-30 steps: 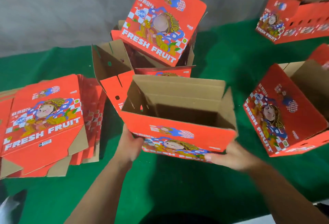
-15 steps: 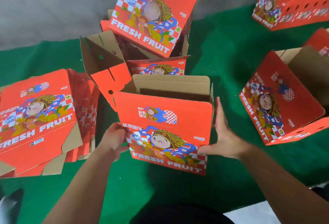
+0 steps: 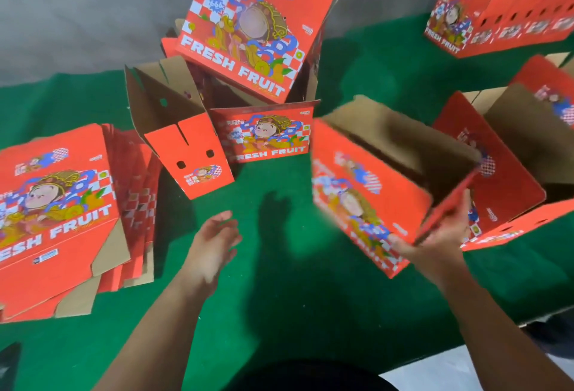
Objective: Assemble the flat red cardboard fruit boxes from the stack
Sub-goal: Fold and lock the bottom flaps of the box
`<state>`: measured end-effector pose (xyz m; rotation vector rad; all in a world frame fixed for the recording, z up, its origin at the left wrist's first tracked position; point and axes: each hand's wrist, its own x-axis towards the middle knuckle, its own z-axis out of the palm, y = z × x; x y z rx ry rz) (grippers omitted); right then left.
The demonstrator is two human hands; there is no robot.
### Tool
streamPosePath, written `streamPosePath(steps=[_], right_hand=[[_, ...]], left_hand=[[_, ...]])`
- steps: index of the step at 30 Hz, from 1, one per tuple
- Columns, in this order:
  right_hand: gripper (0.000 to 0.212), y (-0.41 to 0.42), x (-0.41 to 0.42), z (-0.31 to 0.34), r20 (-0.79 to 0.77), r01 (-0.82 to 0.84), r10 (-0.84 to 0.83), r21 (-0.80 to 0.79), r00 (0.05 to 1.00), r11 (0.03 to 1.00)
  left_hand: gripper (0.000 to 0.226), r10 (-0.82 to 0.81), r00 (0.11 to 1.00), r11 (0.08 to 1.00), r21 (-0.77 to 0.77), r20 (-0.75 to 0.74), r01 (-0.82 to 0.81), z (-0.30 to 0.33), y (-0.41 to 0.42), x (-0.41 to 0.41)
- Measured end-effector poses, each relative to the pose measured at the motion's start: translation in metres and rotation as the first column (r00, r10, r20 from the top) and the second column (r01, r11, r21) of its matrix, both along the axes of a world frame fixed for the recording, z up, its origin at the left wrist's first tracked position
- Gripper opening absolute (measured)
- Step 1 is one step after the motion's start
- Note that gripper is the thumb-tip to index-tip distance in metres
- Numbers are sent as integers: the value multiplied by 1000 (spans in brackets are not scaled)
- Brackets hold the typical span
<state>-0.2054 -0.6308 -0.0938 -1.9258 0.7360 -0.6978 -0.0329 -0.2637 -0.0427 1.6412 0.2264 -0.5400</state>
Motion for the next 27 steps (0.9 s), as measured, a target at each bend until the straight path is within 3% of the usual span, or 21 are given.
streamPosePath(steps=[3,5,9,18,27], right_hand=[[163,-37,-24,-17,-55,315,-319,-79,946,946],[165,-63,-38,-27,-125,399,-408,-87,905,913],[165,-87,-41,-24,-194,291,-286,-4,938,957],[154,-96,-23,-6,-142,383,-412,-194,900,903],[156,-112,-28,-9,-267,444,-470,-155,841,883]], left_hand=[[26,13,999,1000,6,-51,-13,-11,8,-4],[29,1,998,1000,18,-60,0,-13,9,-6],[32,-26,997,1000,8,-73,27,-11,3,-9],[22,-140,990,990,17,-23,141,-6,-17,-17],[20,-128,984,990,43,-122,134,-29,-7,-25]])
